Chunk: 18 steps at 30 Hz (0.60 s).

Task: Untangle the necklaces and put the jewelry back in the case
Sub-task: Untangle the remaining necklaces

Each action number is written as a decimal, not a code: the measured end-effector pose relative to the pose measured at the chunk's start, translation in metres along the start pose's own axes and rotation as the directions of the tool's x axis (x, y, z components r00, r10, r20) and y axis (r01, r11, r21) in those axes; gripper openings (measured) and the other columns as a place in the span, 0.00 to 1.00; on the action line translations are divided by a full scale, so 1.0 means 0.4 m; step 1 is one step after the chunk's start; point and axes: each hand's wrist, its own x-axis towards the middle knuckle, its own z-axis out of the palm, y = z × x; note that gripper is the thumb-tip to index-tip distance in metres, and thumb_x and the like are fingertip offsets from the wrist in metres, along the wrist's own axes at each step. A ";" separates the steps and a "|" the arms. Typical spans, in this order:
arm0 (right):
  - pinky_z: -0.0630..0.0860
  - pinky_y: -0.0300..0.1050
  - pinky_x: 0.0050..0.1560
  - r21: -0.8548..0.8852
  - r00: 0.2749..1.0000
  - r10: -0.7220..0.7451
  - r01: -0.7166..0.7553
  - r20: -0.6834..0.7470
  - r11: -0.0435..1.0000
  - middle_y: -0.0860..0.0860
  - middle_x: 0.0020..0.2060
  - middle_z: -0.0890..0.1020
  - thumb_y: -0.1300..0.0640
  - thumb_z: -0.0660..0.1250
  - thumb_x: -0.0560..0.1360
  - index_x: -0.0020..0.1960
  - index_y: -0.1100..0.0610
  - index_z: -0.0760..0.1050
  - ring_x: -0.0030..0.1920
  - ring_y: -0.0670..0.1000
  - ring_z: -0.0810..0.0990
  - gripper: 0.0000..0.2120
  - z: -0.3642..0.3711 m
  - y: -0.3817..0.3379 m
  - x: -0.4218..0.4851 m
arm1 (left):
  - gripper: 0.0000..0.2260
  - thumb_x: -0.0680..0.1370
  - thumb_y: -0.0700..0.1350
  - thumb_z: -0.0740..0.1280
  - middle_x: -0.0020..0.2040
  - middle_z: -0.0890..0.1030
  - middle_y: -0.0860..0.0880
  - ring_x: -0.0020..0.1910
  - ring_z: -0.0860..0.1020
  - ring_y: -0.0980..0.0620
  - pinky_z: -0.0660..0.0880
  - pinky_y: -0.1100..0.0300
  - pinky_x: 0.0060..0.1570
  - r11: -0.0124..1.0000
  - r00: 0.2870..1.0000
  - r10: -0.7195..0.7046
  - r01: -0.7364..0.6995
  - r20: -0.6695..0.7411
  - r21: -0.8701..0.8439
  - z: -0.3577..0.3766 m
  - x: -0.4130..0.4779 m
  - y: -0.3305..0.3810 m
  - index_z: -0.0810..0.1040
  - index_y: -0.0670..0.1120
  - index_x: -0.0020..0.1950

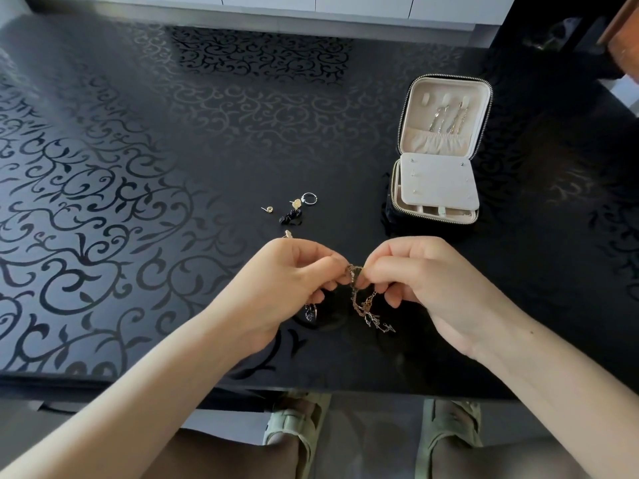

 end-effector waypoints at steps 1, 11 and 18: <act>0.68 0.43 0.38 -0.012 1.000 0.005 -0.005 0.017 1.000 0.59 0.35 0.79 0.64 0.66 0.68 0.36 0.65 0.79 0.37 0.48 0.73 0.05 -0.002 -0.001 -0.001 | 0.08 0.74 0.43 0.67 0.36 0.83 0.50 0.38 0.77 0.54 0.76 0.59 0.44 1.000 1.000 0.009 -0.009 -0.007 0.027 -0.002 0.001 -0.004 0.83 0.48 0.36; 0.78 0.39 0.43 -0.177 0.974 -0.223 0.214 -0.032 0.961 0.48 0.36 0.85 0.56 0.70 0.71 0.41 0.53 0.83 0.39 0.45 0.82 0.04 0.008 0.003 -0.012 | 0.05 0.74 0.48 0.69 0.31 0.81 0.55 0.32 0.77 0.60 0.75 0.63 0.40 0.953 0.978 0.207 -0.197 -0.017 0.231 -0.007 -0.007 -0.003 0.82 0.51 0.38; 0.74 0.36 0.38 -0.511 0.914 -0.401 0.316 -0.061 0.800 0.45 0.32 0.81 0.56 0.69 0.69 0.39 0.53 0.80 0.37 0.43 0.78 0.02 0.021 0.016 -0.015 | 0.07 0.77 0.50 0.64 0.38 0.77 0.55 0.37 0.74 0.59 0.70 0.69 0.39 0.782 0.932 0.361 -0.317 0.025 0.536 0.011 -0.003 -0.017 0.75 0.52 0.39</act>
